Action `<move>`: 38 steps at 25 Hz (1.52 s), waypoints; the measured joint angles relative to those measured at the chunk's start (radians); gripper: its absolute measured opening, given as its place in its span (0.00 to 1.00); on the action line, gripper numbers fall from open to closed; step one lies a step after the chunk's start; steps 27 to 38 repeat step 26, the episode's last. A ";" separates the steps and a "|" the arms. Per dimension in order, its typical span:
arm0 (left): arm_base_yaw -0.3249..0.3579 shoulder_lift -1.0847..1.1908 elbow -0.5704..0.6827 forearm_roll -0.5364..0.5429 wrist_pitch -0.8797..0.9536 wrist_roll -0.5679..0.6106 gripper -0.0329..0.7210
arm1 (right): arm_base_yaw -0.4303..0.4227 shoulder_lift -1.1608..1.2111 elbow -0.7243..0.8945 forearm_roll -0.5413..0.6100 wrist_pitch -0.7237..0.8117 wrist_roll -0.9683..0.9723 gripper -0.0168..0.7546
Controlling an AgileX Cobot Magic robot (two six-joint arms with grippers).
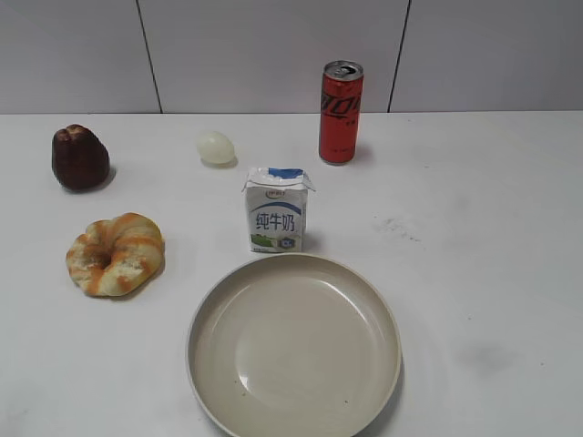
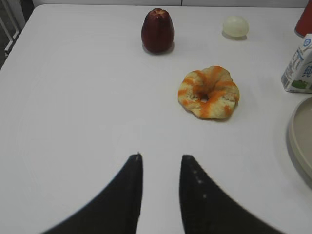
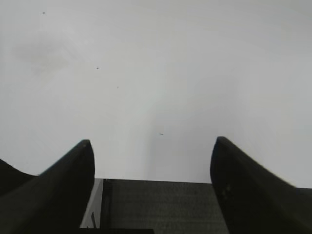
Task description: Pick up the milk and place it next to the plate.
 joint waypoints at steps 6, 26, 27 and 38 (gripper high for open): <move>0.000 0.000 0.000 0.000 0.000 0.000 0.32 | 0.000 -0.345 0.181 0.001 -0.033 0.000 0.74; 0.000 0.000 0.000 0.000 0.000 0.000 0.32 | 0.000 -0.972 0.262 0.016 -0.080 0.000 0.74; 0.000 0.000 0.000 0.000 0.000 0.000 0.32 | 0.000 -0.972 0.262 0.016 -0.080 0.000 0.74; 0.000 0.000 0.000 0.000 0.000 0.000 0.32 | 0.000 -0.972 0.262 0.016 -0.080 0.000 0.74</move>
